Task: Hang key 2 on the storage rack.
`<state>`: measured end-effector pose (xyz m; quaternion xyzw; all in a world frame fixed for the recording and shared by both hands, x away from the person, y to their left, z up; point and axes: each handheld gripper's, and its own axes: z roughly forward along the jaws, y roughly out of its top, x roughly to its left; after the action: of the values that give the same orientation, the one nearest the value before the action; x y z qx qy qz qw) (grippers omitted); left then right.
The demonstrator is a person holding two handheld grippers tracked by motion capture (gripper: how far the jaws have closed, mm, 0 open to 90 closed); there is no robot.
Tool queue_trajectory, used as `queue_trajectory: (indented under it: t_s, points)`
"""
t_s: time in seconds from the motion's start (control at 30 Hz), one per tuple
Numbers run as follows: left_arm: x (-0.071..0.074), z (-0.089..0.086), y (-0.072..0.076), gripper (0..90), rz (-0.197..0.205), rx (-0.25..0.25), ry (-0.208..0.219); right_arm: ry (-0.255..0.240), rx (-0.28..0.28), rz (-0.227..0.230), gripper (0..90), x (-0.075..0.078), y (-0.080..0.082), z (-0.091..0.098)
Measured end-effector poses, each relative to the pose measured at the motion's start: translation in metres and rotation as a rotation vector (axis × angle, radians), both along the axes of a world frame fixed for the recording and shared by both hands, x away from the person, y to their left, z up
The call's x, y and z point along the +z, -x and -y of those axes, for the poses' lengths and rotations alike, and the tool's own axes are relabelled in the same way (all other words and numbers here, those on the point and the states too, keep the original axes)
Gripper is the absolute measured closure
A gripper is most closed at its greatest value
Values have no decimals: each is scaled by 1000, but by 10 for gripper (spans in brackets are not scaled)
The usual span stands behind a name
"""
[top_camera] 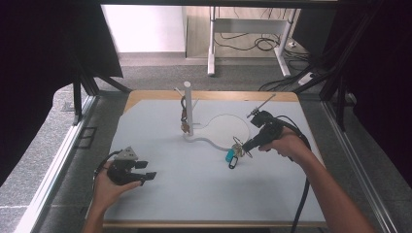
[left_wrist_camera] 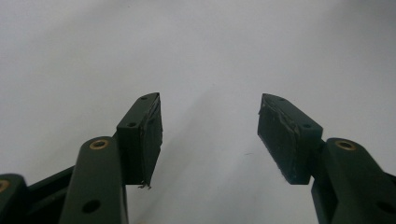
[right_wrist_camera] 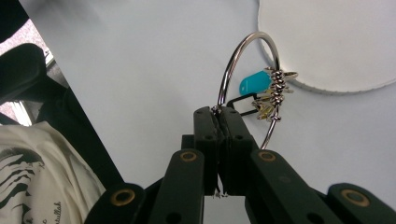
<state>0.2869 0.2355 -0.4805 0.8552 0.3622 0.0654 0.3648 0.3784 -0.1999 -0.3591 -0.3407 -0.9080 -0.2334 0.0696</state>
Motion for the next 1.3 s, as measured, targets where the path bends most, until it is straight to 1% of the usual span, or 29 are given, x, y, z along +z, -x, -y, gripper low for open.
queue_trajectory:
  t_s: [0.2, 0.3, 0.4, 0.57, 0.63, 0.8, 0.9, 1.0, 1.23, 1.3]
  points:
    - [-1, 1, 0, 405, 2, -6, -3, -14, -6, 6, 872, 9, -4, 0]
    - [-1, 1, 0, 405, 1, -6, -3, -23, -8, 25, 872, 15, -7, 1]
    - [0, 1, 0, 405, 1, -3, 1, -35, -18, 34, 872, 20, -10, 3]
    - [0, 0, 0, 405, 0, 0, 4, -39, -24, 49, 873, 27, -14, 3]
    - [0, 0, 1, 406, 2, 1, 6, -43, -35, 56, 872, 32, -18, 3]
    - [0, -1, 1, 406, 2, 1, 6, -46, -47, 61, 872, 38, -23, 3]
    - [1, -2, 1, 405, 2, -1, 1, -48, -52, 73, 872, 41, -25, 2]
    - [2, -4, 1, 406, 3, 6, 9, -51, -60, 88, 873, 47, -28, 1]
    - [2, -3, 1, 406, 1, 3, 9, -53, -72, 89, 873, 52, -35, -2]
    - [2, -4, 1, 406, 3, 4, 9, -65, -78, 78, 873, 53, -39, -3]
